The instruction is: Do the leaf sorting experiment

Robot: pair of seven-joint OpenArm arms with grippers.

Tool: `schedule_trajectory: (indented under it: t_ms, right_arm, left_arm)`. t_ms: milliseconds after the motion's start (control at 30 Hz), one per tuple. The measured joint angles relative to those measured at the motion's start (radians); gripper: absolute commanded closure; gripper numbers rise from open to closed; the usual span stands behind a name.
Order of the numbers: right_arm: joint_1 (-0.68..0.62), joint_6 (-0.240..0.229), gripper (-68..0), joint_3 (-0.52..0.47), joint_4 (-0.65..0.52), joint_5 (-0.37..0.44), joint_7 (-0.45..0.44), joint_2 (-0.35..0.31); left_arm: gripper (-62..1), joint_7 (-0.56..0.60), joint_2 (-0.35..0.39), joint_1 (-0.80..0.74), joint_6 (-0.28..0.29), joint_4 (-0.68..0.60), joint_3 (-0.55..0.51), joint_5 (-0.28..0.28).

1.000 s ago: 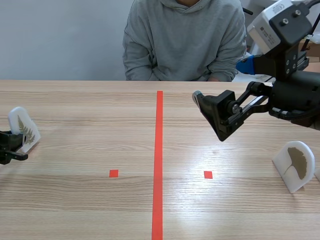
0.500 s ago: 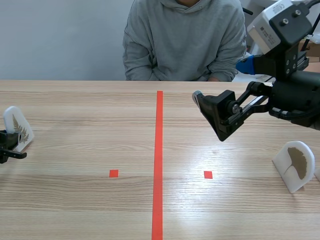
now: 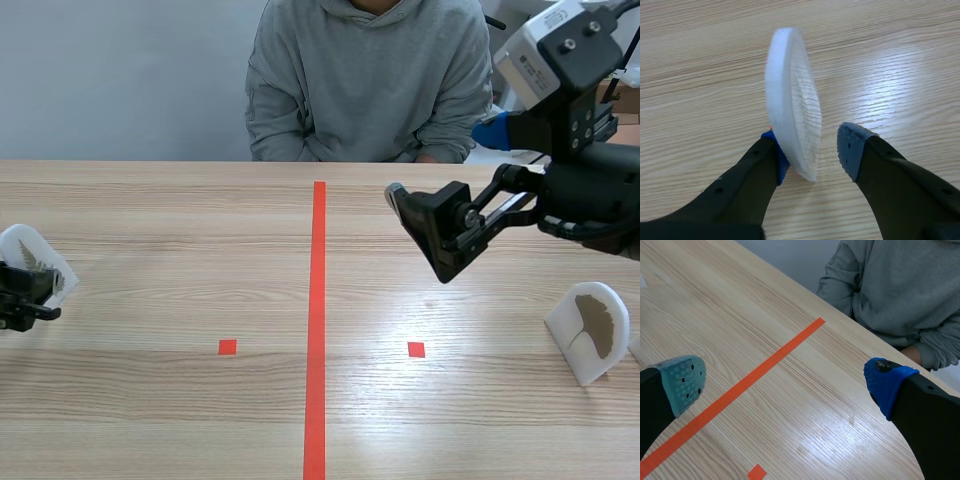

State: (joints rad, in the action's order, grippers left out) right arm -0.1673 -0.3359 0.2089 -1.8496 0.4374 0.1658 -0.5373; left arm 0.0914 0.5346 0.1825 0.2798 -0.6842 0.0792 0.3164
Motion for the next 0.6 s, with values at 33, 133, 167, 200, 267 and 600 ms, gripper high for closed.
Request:
schedule_trajectory:
  t_ms: [33,133,167,200,267,600]
  right_arm:
    - [0.000,0.000,-66.7,0.000,0.000,0.000,0.000,0.000]
    - [0.000,0.000,-66.7,0.000,0.000,0.000,0.000,0.000]
    - [0.000,0.000,-66.7,0.000,0.000,0.000,0.002,0.000]
    - [0.000,0.000,-66.7,0.000,0.000,0.000,0.014,0.000]
    - [0.000,0.000,-66.7,0.000,0.000,0.000,0.040,0.000]
    - [0.000,-0.050,-66.7,-0.038,0.000,0.000,0.043,-0.003]
  left_arm:
    - [-44.1,0.000,0.000,0.000,0.000,0.000,0.000,0.000]
    - [-55.5,0.000,0.000,0.000,-0.003,0.000,0.000,-0.002]
    - [-55.9,-0.004,0.000,0.000,-0.003,0.000,0.000,-0.002]
    - [-55.9,-0.006,0.000,0.000,-0.002,0.000,0.000,-0.002]
    - [-55.9,-0.013,0.000,0.000,0.002,0.000,0.000,-0.002]
    - [-55.9,-0.063,0.025,-0.079,0.039,-0.149,0.000,0.018]
